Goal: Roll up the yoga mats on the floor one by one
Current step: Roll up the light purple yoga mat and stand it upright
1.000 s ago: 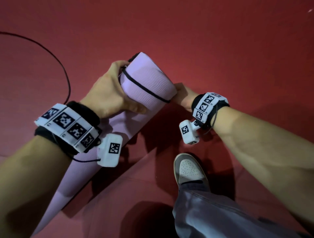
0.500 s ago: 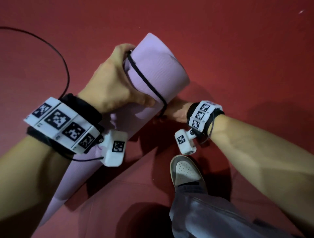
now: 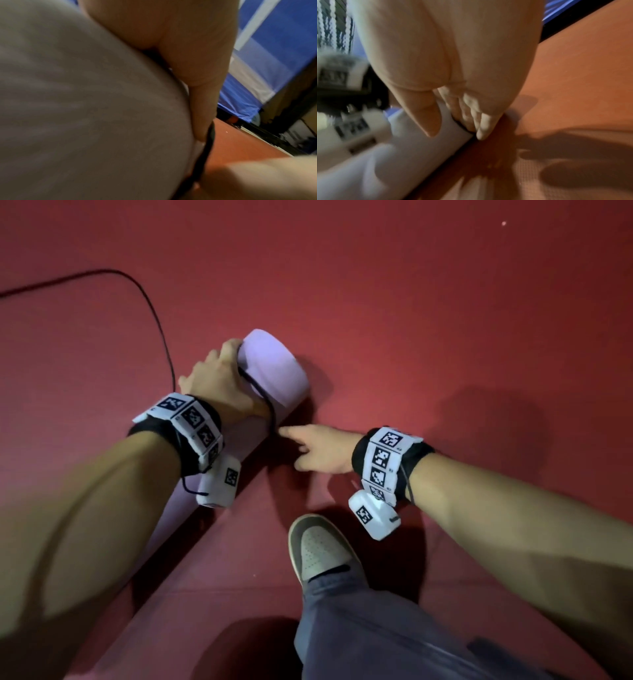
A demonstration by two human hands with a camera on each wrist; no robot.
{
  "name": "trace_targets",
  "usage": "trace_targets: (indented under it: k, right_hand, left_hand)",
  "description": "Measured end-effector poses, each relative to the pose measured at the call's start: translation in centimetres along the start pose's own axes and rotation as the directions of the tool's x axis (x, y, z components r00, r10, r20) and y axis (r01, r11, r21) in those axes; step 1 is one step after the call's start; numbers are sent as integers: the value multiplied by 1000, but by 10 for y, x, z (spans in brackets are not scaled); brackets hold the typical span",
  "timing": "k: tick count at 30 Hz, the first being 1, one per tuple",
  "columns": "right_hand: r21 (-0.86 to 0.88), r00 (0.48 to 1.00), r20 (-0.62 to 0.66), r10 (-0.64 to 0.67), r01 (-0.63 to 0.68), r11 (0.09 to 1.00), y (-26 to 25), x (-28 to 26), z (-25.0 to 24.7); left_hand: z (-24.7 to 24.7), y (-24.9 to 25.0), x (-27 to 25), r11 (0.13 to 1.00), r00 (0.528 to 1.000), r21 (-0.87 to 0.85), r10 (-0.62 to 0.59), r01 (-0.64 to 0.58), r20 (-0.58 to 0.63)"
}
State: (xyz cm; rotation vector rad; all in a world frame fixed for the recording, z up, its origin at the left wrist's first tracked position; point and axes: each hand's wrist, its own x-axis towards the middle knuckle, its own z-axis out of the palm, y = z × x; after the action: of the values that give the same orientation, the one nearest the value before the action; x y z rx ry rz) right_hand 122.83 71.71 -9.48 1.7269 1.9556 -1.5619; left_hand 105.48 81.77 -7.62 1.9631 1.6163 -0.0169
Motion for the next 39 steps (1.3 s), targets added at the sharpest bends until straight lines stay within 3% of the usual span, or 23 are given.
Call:
trace_targets:
  k: [3,7,10,14,18,24,30,34,39]
  right_hand:
    - [54,980,-193,-52,64,997,-1,0,-16]
    - [42,849,-528,-24,54,998,-24,16,-32]
    - [-52,772,-633,-58,33,998,-52,33,-40]
    - [-222,771,-627,-110,-41,974,-81,55,-44]
    - [-267,753,-646,-122,-73,961,-98,69,-47]
    - [-407,818,-570,-76,-200,891,-117,69,-46]
    - [-518,890,-384,-247,14,855,-159,46,-28]
    - [-432,934,-261,-245,114,894,-153,28,-23]
    - [-145,955,-269,-127,91,985,-111,22,-18]
  left_hand:
    - [1,-5,1,998,1000,53,15,-15,4]
    - [-8,-32,-16,999,998,8,-48,48,47]
    - [-17,-67,-39,997,992,34,-76,73,101]
    - [-30,-113,-76,977,964,143,-184,158,192]
    - [-39,-133,-102,960,940,220,-229,175,254]
    - [-21,-119,-121,952,977,241,-206,186,60]
    - [-12,-72,-97,976,980,102,-188,194,-69]
    - [-23,-58,-68,978,981,-75,-196,195,-6]
    - [-21,-61,-46,963,977,-180,-181,200,115]
